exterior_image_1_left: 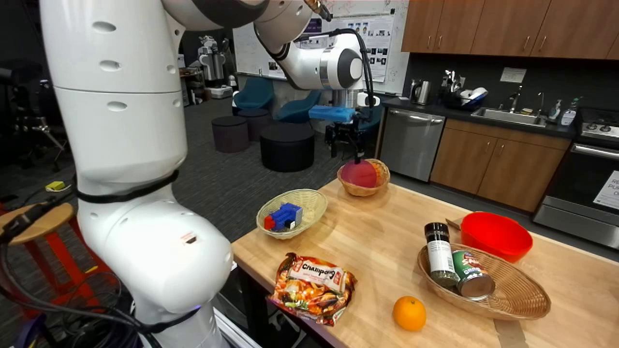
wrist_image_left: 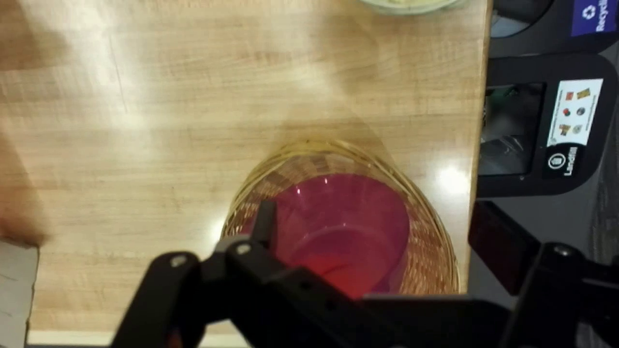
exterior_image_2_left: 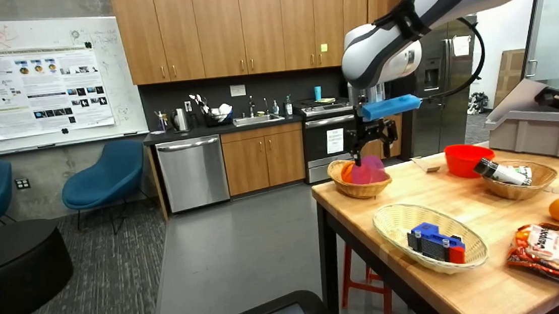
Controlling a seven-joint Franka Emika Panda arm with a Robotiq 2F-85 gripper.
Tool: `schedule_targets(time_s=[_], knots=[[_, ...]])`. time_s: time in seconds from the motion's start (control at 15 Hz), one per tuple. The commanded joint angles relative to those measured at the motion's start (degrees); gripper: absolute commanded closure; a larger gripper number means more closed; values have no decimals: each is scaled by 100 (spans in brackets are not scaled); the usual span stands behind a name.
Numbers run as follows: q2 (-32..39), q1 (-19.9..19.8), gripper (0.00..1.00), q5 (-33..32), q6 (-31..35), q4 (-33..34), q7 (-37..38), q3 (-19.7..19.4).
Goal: Move the pink bowl to the basket with the plush basketball and then place it back on the table
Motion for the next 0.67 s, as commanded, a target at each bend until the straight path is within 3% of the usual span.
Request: schedule_targets(time_s=[0.0,0.33,0.6], knots=[[61,19,0,408,-576,44,212,-19],[145,5,0,1020,-379,37,480,-37],[195,35,0,1035,182,-11,938,-74]])
